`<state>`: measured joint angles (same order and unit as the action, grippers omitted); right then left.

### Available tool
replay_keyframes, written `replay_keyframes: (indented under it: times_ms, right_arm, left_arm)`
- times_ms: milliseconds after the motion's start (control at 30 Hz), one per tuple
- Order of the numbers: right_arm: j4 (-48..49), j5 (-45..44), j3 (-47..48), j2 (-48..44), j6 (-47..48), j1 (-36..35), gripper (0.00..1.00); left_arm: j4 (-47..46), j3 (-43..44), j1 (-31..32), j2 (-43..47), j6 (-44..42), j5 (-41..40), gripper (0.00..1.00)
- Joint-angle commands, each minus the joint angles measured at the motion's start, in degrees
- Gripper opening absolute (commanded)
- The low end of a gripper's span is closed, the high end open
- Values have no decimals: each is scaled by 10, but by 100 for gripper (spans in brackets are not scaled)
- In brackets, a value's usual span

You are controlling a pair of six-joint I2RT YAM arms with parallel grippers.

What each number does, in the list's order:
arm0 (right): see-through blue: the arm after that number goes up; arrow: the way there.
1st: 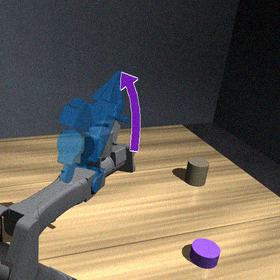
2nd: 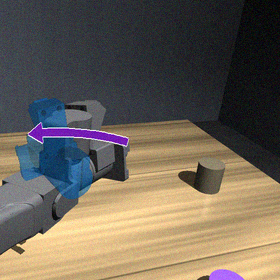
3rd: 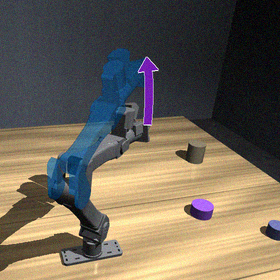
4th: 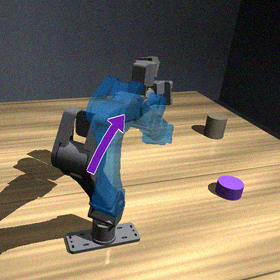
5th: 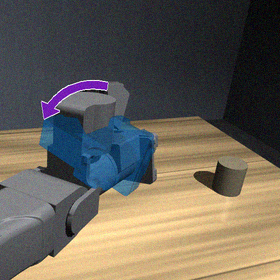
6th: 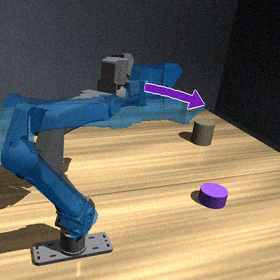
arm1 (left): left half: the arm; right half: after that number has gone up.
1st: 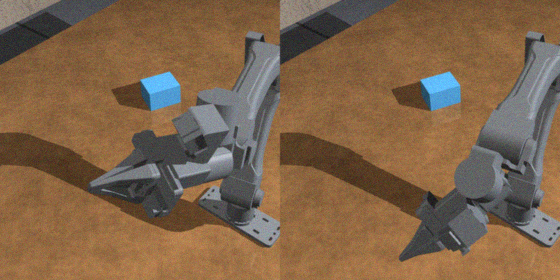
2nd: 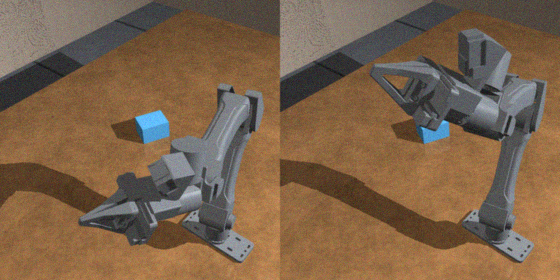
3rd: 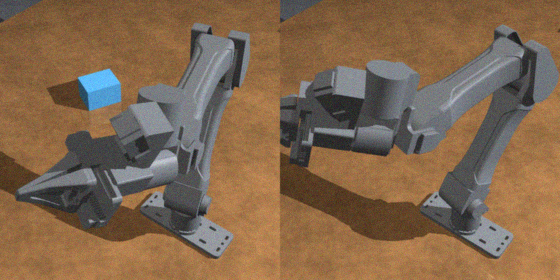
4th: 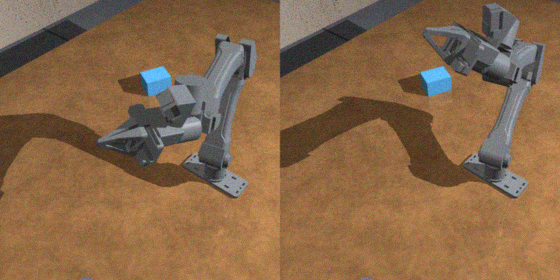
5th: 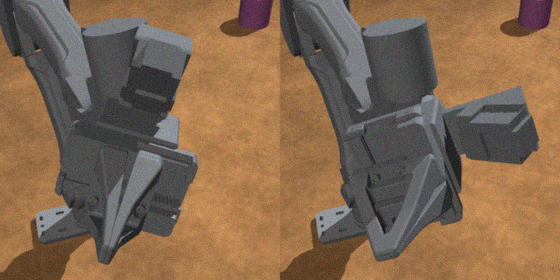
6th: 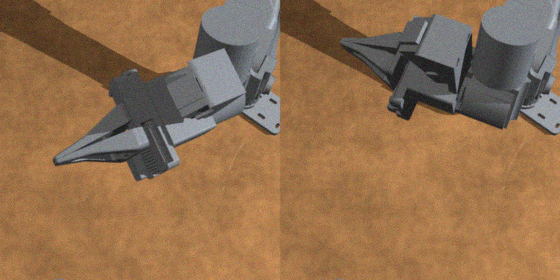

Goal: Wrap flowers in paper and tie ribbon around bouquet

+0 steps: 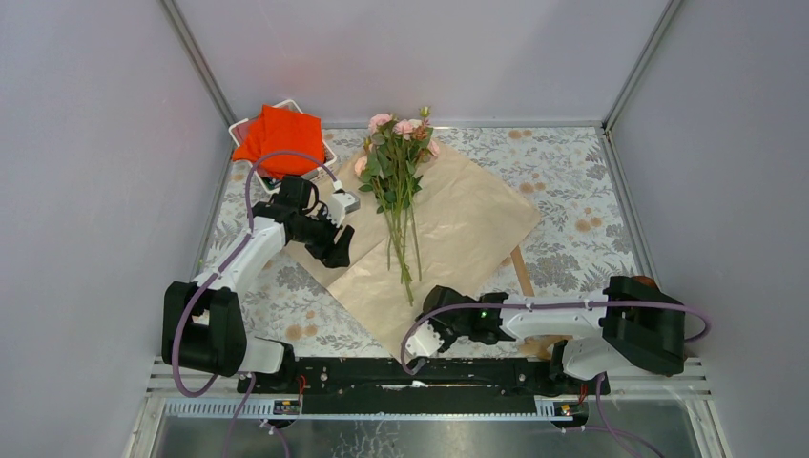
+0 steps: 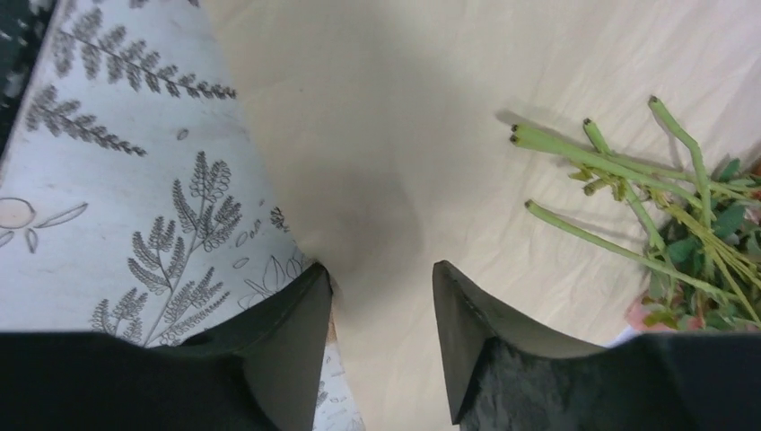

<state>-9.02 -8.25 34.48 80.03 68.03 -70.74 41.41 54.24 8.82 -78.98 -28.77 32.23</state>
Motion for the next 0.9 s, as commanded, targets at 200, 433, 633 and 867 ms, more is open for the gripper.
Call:
replay_keyframes:
  times_ms: [200,433,633,867]
  right_arm:
    - [8,80,6,-7,-43,31,14]
    - [-20,170,56,0,-124,90,0]
    - [-95,258,138,59,-236,182,0]
    - [-82,334,171,78,-348,273,0]
  left_arm:
    - [5,-3,-5,12,-13,27,70]
    - [26,-4,-4,26,-66,95,70]
    - [31,-6,-2,43,-114,170,70]
    - [30,-70,37,121,-219,260,82]
